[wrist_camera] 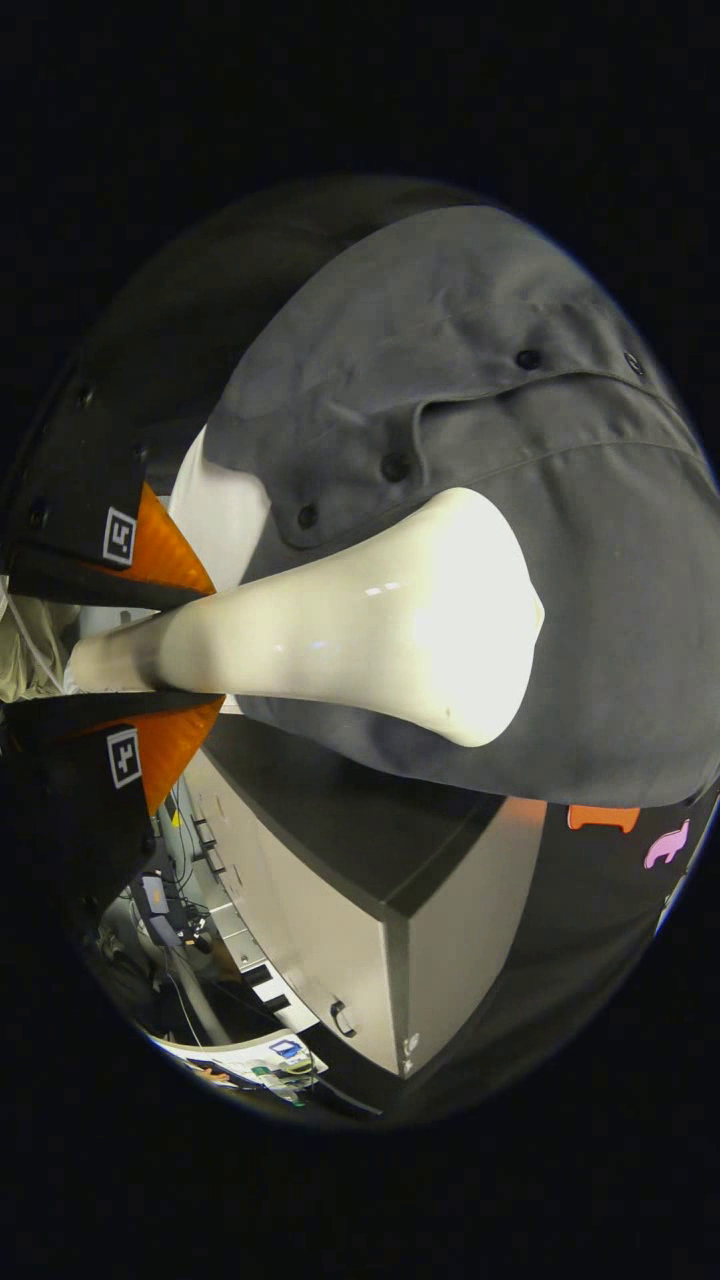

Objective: Iron the clothes twice with a garment steamer, once on the left side and once on the right side.

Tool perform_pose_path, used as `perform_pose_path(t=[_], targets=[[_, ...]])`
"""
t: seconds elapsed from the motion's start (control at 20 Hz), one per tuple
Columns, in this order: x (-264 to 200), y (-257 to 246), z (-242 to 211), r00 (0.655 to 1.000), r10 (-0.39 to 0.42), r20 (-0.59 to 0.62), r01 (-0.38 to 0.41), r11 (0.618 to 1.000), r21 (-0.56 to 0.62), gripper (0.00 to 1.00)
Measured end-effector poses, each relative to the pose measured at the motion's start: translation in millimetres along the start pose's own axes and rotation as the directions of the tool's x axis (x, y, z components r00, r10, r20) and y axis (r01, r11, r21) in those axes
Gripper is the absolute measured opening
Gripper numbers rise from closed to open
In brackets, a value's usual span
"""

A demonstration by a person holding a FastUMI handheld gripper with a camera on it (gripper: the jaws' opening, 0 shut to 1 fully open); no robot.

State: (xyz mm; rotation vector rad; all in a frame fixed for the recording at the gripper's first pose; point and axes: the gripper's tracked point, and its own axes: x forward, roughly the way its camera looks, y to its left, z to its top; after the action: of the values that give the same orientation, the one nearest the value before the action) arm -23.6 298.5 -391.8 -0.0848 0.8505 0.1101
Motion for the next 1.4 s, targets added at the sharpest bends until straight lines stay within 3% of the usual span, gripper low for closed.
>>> perform_pose_path(t=[0.4, 0.65, 1.0, 1.4], targets=[[22, -10, -49, 0.998, 0.007, -0.07, -0.006, 1.0, 0.024, 0.45], [1, -19, -52, 0.999, 0.003, -0.048, -0.001, 0.999, 0.047, 0.45], [-80, -15, 2, 0.995, 0.004, 0.103, -0.01, 0.998, 0.057, 0.45], [-166, 23, 78, 0.961, 0.034, 0.273, -0.043, 0.999, 0.029, 0.45]])
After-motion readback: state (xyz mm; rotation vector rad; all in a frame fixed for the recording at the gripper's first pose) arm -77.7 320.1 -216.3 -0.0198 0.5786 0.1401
